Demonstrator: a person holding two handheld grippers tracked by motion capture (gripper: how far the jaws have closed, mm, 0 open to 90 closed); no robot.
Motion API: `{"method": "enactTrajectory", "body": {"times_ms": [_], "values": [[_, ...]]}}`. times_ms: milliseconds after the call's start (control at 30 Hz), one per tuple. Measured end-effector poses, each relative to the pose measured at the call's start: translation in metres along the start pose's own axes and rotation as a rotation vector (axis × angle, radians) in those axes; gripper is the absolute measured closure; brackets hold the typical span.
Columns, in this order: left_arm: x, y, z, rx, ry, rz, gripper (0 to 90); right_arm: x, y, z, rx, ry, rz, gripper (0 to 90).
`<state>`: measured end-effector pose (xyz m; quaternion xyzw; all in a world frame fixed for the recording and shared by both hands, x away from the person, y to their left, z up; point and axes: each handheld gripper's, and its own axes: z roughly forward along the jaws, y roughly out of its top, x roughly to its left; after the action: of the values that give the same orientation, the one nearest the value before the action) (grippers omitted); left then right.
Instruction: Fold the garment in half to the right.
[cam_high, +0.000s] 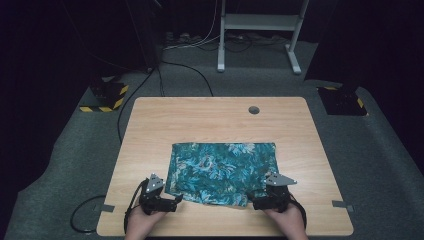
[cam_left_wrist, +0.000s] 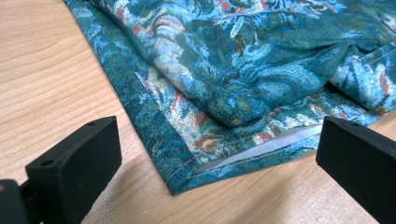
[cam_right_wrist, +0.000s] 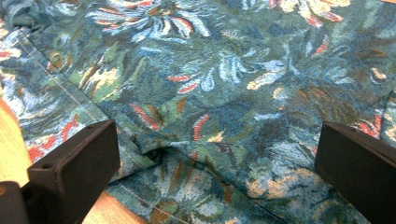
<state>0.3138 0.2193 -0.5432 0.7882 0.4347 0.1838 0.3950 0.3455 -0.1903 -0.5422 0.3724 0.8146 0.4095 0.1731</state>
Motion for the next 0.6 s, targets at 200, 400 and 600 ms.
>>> {"method": "enactTrajectory", "body": {"times_ms": [200,400,600], "values": [[-0.003,0.005,-0.005,0.002,0.012,0.035,0.5,0.002,0.001,-0.002,-0.002,0.002,-0.011,0.1],[0.003,0.019,-0.013,-0.038,-0.03,-0.003,0.9,0.01,0.005,-0.003,-0.006,0.02,-0.043,0.1],[0.01,0.03,-0.017,-0.062,-0.027,-0.01,1.0,0.019,0.011,-0.003,-0.002,0.043,-0.056,0.1]]}}
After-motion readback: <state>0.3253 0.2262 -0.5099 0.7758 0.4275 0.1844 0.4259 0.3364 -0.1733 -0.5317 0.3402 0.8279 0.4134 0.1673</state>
